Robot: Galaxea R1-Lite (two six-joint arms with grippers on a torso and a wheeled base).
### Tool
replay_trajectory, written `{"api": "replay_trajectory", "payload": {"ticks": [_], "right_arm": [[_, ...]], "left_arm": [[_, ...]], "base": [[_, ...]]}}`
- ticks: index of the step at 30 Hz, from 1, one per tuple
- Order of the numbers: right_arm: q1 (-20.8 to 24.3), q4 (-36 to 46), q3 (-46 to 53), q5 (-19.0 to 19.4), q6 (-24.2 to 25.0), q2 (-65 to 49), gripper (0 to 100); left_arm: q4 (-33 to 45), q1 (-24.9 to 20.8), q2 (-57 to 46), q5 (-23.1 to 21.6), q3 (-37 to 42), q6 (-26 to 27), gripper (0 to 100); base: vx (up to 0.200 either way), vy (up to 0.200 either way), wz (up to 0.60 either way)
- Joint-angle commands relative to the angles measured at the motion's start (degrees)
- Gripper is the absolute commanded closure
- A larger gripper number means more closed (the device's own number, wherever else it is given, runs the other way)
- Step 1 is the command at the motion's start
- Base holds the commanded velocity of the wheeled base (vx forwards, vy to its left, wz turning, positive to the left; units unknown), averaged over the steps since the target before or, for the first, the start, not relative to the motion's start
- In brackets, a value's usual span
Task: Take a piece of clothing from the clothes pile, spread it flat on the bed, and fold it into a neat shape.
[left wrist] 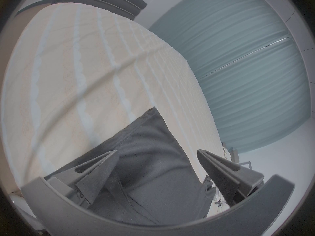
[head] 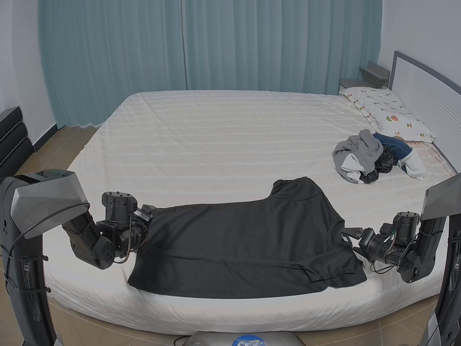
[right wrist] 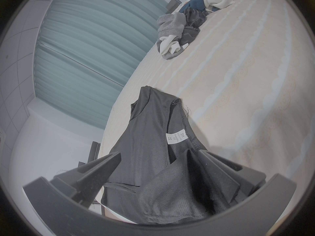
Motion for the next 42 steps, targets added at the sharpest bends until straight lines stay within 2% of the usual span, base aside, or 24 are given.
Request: {"api": "replay_trajectory", "payload": {"ticks": [1,8,9,10,11,13,15,19,29,42], "right_arm": [[-0.04,-0.10,-0.01,0.03,0.03,-0.19,0],[0.05,-0.10,-0.10,-0.14,0.03,-0.11,0],[0.05,-0.10,-0.10,-0.14,0.03,-0.11,0],[0.05,-0.10,-0.01,-0.14,0.03,-0.11,0],[0.14,-0.10,-0.01,-0.14,0.03,-0.11,0],[0.14,-0.10,-0.01,-0.23,0.03,-0.11,0],[0.14,-0.10,-0.01,-0.23,0.03,-0.02,0],[0.14,-0.10,-0.01,-0.23,-0.06,0.07,0],[0.40,-0.10,0.08,-0.23,-0.15,0.07,0],[0.58,-0.02,0.08,-0.23,-0.06,-0.02,0]], "left_arm": [[0.35,1.31,-1.21,-1.97,0.51,0.53,0],[3.60,5.96,-8.06,-14.45,7.72,13.62,0],[3.60,5.96,-8.06,-14.45,7.72,13.62,0],[4.83,7.19,-7.98,-16.56,7.55,18.19,0],[4.92,7.37,-7.80,-16.82,7.46,18.90,0],[5.10,8.86,-7.10,-19.28,7.19,26.98,0],[5.18,9.13,-5.69,-21.21,7.46,32.25,0],[5.18,8.78,-2.44,-22.44,6.93,37.53,0],[4.48,5.52,2.31,-21.83,3.41,37.79,0],[3.87,5.00,2.40,-21.65,3.77,37.88,0]], "base": [[0.000,0.000,0.00],[0.000,0.000,0.00],[0.000,0.000,0.00],[0.000,0.000,0.00],[0.000,0.000,0.00],[0.000,0.000,0.00],[0.000,0.000,0.00],[0.000,0.000,0.00],[0.000,0.000,0.00],[0.000,0.000,0.00]]}}
